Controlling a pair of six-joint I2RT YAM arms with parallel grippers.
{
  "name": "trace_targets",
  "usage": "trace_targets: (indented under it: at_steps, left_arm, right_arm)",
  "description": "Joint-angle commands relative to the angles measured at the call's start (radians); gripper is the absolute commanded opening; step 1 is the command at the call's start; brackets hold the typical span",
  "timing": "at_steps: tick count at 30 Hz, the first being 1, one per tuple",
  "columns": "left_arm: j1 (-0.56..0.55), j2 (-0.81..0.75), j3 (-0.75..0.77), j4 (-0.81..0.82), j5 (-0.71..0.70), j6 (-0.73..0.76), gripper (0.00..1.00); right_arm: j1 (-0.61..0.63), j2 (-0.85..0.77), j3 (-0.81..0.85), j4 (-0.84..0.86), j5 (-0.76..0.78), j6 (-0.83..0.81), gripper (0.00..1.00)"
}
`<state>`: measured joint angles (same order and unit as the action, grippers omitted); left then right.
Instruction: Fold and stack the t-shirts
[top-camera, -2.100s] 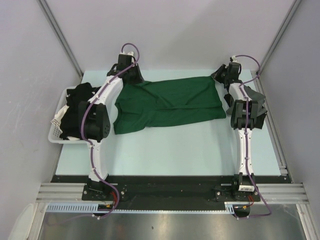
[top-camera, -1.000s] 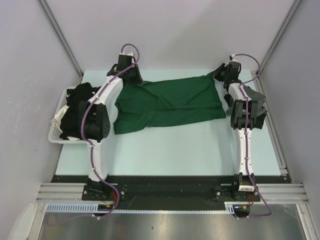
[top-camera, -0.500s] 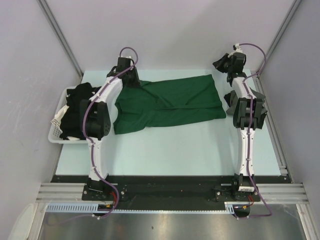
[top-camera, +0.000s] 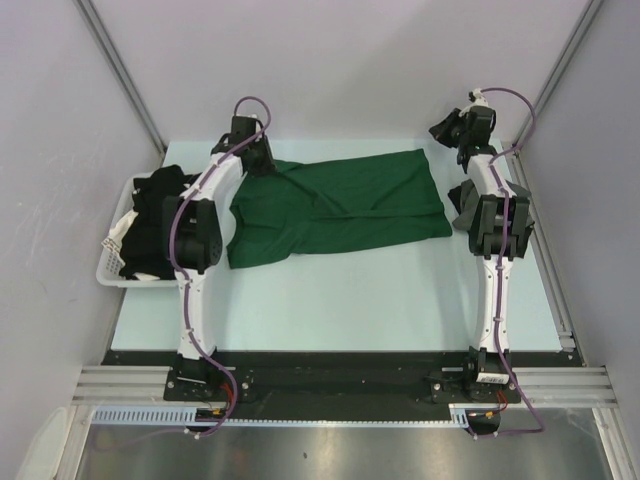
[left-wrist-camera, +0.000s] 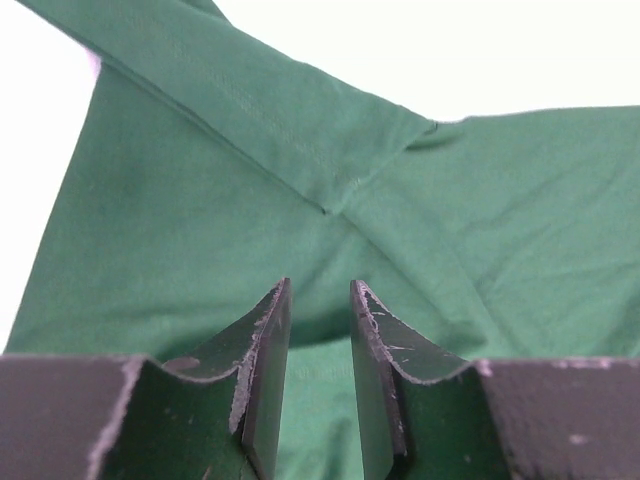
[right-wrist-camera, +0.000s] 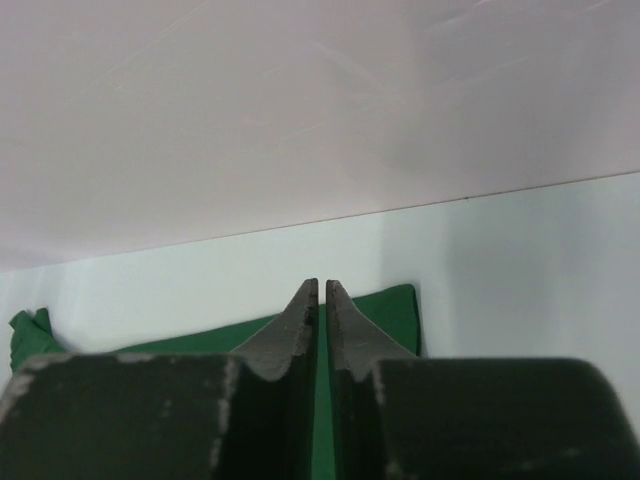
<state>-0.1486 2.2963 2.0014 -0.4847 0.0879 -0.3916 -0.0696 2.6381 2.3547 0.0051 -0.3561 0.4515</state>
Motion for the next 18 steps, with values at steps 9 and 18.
trace_targets:
  at_steps: [9,18]
  left_arm:
    - [0.012,-0.052,-0.013,0.043,0.056,0.000,0.35]
    - [0.012,-0.101,-0.062,0.047,0.081,0.007,0.36]
  right_arm:
    - [0.016,0.089,0.120,0.015,0.016,0.006,0.27]
    - [0.030,0.145,0.143,0.013,0.045,0.012,0.33]
